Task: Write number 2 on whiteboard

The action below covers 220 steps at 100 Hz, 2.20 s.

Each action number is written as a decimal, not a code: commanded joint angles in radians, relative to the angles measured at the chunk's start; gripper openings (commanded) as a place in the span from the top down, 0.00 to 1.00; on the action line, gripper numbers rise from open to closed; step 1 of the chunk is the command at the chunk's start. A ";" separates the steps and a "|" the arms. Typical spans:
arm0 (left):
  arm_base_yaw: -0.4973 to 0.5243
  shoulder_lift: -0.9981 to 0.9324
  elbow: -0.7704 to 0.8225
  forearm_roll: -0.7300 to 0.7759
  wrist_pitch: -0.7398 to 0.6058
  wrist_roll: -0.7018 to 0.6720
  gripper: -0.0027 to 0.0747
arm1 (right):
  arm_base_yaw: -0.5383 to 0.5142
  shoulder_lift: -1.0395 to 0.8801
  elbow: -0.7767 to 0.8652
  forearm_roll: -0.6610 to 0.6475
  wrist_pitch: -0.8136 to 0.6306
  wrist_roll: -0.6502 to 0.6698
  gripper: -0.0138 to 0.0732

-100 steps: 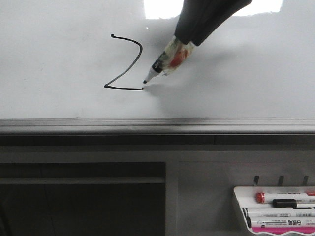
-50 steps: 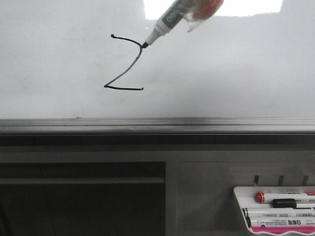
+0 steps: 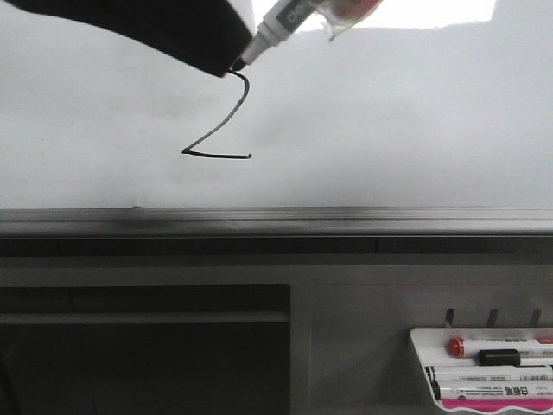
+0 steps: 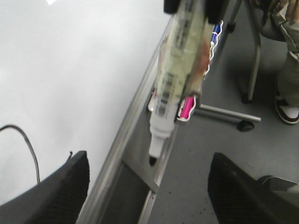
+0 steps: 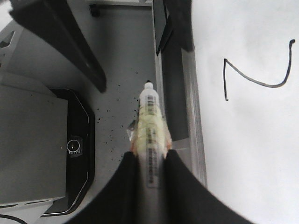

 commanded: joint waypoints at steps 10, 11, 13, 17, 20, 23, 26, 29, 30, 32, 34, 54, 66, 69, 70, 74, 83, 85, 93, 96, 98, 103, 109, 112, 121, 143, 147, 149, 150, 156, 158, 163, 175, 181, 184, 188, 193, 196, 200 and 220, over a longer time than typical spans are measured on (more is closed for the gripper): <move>-0.053 0.045 -0.034 -0.032 -0.196 0.018 0.33 | 0.000 -0.030 -0.028 0.039 -0.033 -0.065 0.91; -0.056 0.048 -0.034 -0.032 -0.195 0.018 0.33 | 0.000 -0.030 -0.028 0.039 -0.033 -0.065 0.91; -0.058 0.053 -0.036 -0.032 -0.197 0.019 0.33 | 0.000 -0.030 -0.028 0.039 -0.035 -0.065 0.91; -0.062 0.061 -0.043 -0.032 -0.191 0.019 0.33 | 0.000 -0.030 -0.028 0.039 -0.037 -0.065 0.91; -0.065 0.071 -0.049 -0.032 -0.187 0.019 0.33 | 0.000 -0.030 -0.028 0.039 -0.040 -0.065 0.91; -0.067 0.078 -0.054 -0.032 -0.185 0.019 0.33 | 0.000 -0.030 -0.028 0.039 -0.040 -0.065 0.91; -0.071 0.083 -0.062 -0.032 -0.182 0.019 0.33 | 0.000 -0.030 -0.028 0.039 -0.040 -0.065 0.91; -0.071 0.092 -0.071 -0.032 -0.175 0.019 0.33 | 0.000 -0.030 -0.028 0.039 -0.040 -0.065 0.91; -0.071 0.092 -0.073 -0.032 -0.171 0.019 0.33 | 0.000 -0.028 -0.028 0.039 -0.040 -0.065 0.91; -0.071 0.094 -0.079 -0.032 -0.164 0.019 0.33 | 0.000 -0.028 -0.028 0.039 -0.040 -0.065 0.91; -0.071 0.099 -0.082 -0.032 -0.159 0.019 0.33 | 0.000 -0.028 -0.028 0.039 -0.038 -0.065 0.91; -0.071 0.101 -0.089 -0.032 -0.090 0.019 0.42 | 0.000 -0.024 -0.028 0.042 -0.034 -0.065 0.91; -0.071 0.101 -0.089 -0.032 -0.084 0.019 0.58 | 0.000 -0.024 -0.028 0.042 -0.027 -0.065 0.91; -0.071 0.101 -0.089 -0.032 -0.084 0.019 0.62 | 0.000 -0.024 -0.028 0.042 -0.027 -0.065 0.91; -0.071 0.101 -0.089 -0.032 -0.084 0.019 0.64 | 0.000 -0.024 -0.028 0.042 -0.027 -0.065 0.91; -0.071 0.101 -0.089 -0.032 -0.084 0.019 0.69 | 0.000 -0.024 -0.028 0.042 -0.027 -0.065 0.91; -0.071 0.101 -0.089 -0.032 -0.084 0.019 0.79 | 0.000 -0.024 -0.028 0.042 -0.017 -0.065 0.91; -0.071 0.101 -0.089 -0.032 -0.084 0.019 0.81 | 0.000 -0.024 -0.028 0.042 -0.009 -0.065 0.91; -0.071 0.101 -0.089 -0.032 -0.084 0.019 0.88 | 0.000 -0.024 -0.028 0.042 0.001 -0.065 0.91; -0.071 0.101 -0.089 -0.032 -0.084 0.019 0.90 | 0.000 -0.024 -0.028 0.042 -0.002 -0.065 0.91; -0.071 0.101 -0.089 -0.032 -0.084 0.019 0.91 | 0.000 -0.024 -0.028 0.042 -0.002 -0.065 0.91; -0.071 0.101 -0.089 -0.032 -0.084 0.019 0.94 | 0.000 -0.024 -0.028 0.042 -0.002 -0.065 0.91; -0.071 0.101 -0.089 -0.032 -0.084 0.019 0.97 | 0.000 -0.024 -0.028 0.042 -0.002 -0.065 0.89; -0.071 0.101 -0.089 -0.032 -0.084 0.019 0.98 | 0.000 -0.024 -0.028 0.042 -0.004 -0.065 0.88; -0.071 0.101 -0.089 -0.032 -0.084 0.019 0.99 | 0.000 -0.024 -0.028 0.042 -0.010 -0.065 0.79; -0.071 0.101 -0.089 -0.032 -0.084 0.019 0.99 | 0.000 -0.026 -0.031 0.022 -0.008 -0.044 0.56; -0.071 0.101 -0.089 -0.032 -0.084 0.019 0.99 | -0.005 -0.028 -0.037 0.014 -0.004 -0.040 0.55; -0.071 0.101 -0.089 -0.030 -0.084 0.019 0.99 | -0.005 -0.030 -0.043 0.009 0.000 -0.038 0.55; -0.071 0.101 -0.089 -0.030 -0.084 0.019 0.99 | -0.005 -0.030 -0.045 0.009 0.002 -0.034 0.55; -0.069 0.101 -0.089 -0.019 -0.082 0.019 0.99 | -0.012 -0.036 -0.066 -0.017 0.021 -0.001 0.55; -0.066 0.101 -0.089 -0.018 -0.082 0.019 0.99 | -0.013 -0.040 -0.075 -0.030 0.025 0.014 0.55; -0.064 0.101 -0.089 -0.007 -0.071 0.019 0.99 | -0.014 -0.046 -0.095 -0.076 0.041 0.057 0.55; -0.037 0.092 -0.089 0.003 -0.035 0.019 0.99 | -0.014 -0.070 -0.120 -0.262 0.058 0.218 0.55; -0.013 0.080 -0.089 0.005 -0.011 0.019 0.99 | -0.015 -0.083 -0.120 -0.357 0.058 0.315 0.55; 0.001 0.069 -0.089 0.005 0.001 0.017 0.99 | -0.020 -0.088 -0.118 -0.390 0.058 0.366 0.55; 0.026 0.056 -0.089 0.005 0.017 0.017 0.99 | -0.028 -0.094 -0.118 -0.428 0.058 0.440 0.55; 0.063 0.031 -0.089 0.008 0.034 0.005 0.99 | -0.041 -0.108 -0.116 -0.452 0.058 0.493 0.55; 0.088 0.017 -0.089 0.011 0.044 -0.013 0.99 | -0.050 -0.114 -0.116 -0.452 0.058 0.518 0.55; 0.128 -0.006 -0.089 0.017 0.058 -0.031 0.99 | -0.063 -0.125 -0.116 -0.452 0.058 0.541 0.55; 0.361 -0.124 -0.074 0.026 0.113 -0.141 0.99 | -0.084 -0.188 -0.057 -0.452 0.058 0.676 0.55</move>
